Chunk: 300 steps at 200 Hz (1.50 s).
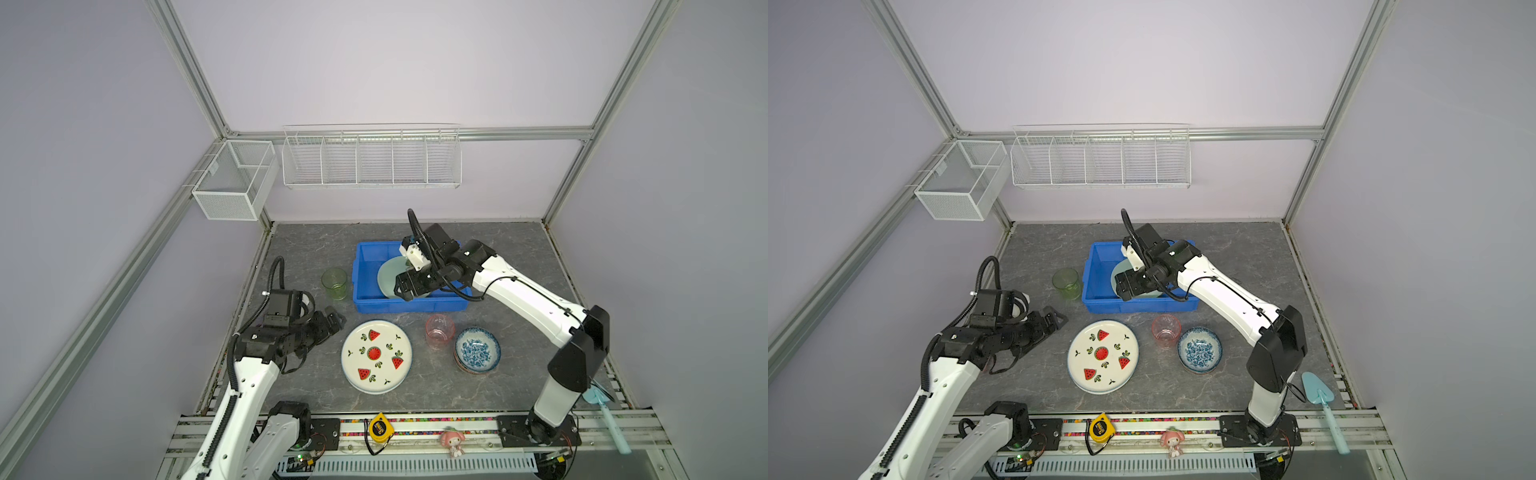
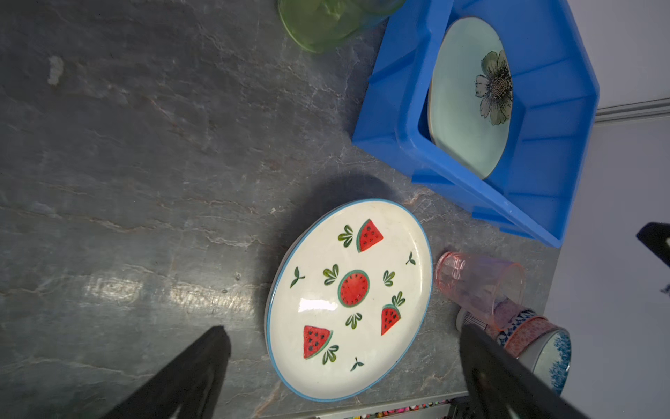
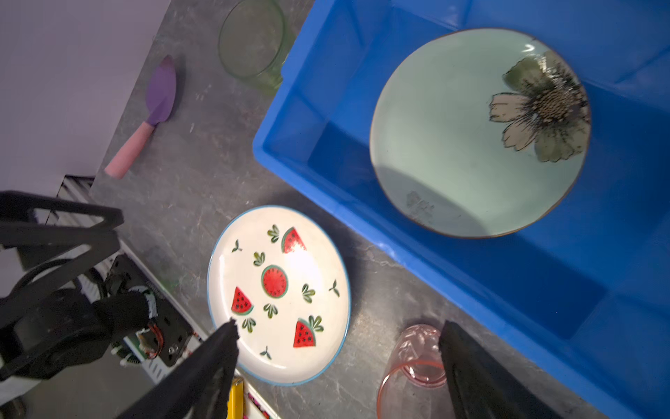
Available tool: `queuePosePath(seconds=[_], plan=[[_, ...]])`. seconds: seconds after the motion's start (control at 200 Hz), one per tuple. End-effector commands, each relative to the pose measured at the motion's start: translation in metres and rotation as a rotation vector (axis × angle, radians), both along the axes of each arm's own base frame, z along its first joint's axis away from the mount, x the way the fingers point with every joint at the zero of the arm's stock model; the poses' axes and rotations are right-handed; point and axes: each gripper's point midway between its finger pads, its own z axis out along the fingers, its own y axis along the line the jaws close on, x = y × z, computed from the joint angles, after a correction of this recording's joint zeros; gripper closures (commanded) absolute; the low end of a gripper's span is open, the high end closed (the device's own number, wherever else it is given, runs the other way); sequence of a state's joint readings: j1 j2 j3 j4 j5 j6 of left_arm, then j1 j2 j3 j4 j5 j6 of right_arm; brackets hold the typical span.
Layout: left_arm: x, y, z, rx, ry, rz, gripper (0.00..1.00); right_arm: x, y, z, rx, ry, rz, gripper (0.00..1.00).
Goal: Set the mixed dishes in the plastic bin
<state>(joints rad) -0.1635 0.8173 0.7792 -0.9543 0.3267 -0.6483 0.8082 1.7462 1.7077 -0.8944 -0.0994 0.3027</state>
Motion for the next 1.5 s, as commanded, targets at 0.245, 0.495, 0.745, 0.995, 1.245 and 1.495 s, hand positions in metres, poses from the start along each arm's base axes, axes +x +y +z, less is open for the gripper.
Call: queuePosePath(seconds=[0.245, 0.495, 0.745, 0.995, 1.245, 1.495], plan=[[-0.035, -0.017, -0.034, -0.206, 0.079, 0.067, 0.03, -0.074, 0.022, -0.052, -0.04, 0.145, 0.081, 0.11], [-0.048, -0.016, -0.059, -0.211, 0.135, 0.086, 0.04, -0.08, 0.03, -0.082, -0.066, 0.192, 0.075, 0.1], [-0.048, -0.022, -0.069, -0.258, 0.14, 0.076, 0.06, -0.076, 0.037, -0.108, -0.104, 0.22, 0.081, 0.1], [-0.048, -0.025, -0.072, -0.263, 0.137, 0.046, 0.06, -0.066, 0.036, -0.127, -0.133, 0.243, 0.074, 0.1], [-0.048, -0.027, -0.08, -0.258, 0.158, 0.03, 0.06, -0.058, 0.031, -0.14, -0.154, 0.263, 0.063, 0.1], [-0.046, -0.026, -0.086, -0.241, 0.178, 0.036, 0.06, -0.058, 0.035, -0.15, -0.149, 0.295, 0.071, 0.1]])
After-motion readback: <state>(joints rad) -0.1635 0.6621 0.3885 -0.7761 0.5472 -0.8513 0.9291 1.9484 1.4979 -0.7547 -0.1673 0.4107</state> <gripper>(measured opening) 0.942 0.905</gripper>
